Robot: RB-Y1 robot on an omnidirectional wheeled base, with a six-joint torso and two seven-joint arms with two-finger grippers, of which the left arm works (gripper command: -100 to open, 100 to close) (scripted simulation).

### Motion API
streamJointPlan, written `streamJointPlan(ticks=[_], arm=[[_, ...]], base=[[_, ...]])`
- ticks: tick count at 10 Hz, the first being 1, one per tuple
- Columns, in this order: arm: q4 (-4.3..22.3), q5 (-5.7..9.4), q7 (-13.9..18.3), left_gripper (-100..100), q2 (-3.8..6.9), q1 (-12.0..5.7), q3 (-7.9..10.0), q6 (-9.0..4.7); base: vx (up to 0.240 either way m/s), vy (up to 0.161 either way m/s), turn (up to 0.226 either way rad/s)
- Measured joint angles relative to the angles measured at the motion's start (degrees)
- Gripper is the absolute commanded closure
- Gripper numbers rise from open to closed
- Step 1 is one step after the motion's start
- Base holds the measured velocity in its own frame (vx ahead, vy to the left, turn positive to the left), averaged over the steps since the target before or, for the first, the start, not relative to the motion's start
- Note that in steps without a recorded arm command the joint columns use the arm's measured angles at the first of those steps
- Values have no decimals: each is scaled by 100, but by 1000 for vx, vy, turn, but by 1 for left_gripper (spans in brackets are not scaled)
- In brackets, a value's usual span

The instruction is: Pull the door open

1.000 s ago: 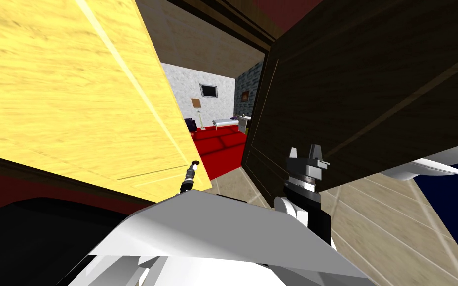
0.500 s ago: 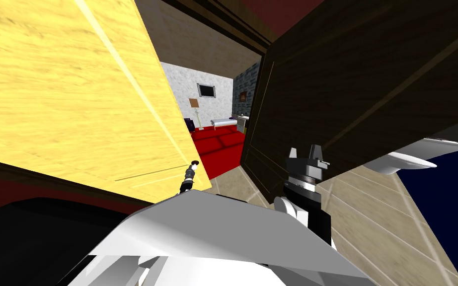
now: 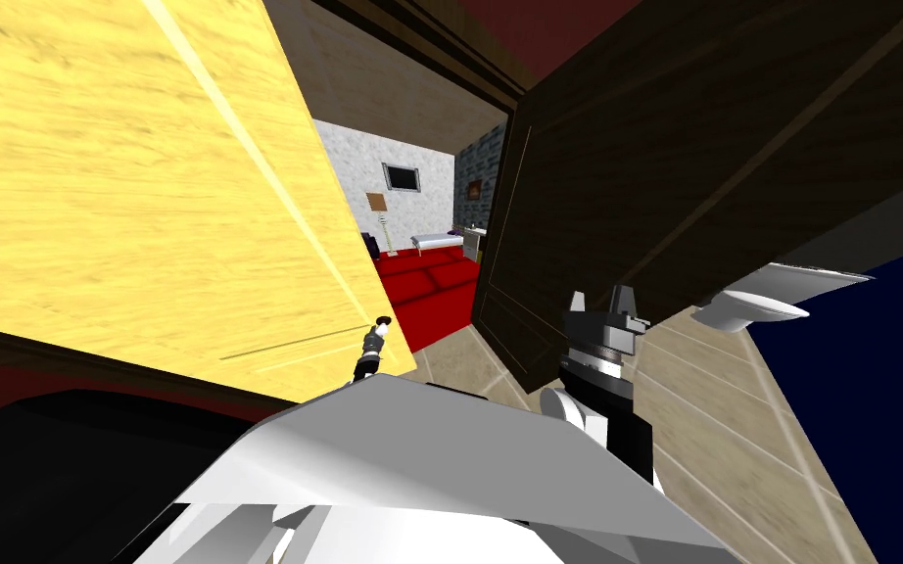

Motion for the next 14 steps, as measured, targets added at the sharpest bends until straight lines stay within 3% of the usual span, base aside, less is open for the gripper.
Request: streamJointPlan(ticks=[6, 14], arm=[[240, 276, 877, 100, 96, -109, -27, -47], [360, 576, 1964, 100, 142, -160, -69, -12]], base=[[-52, 4, -65], [-50, -1, -65]])
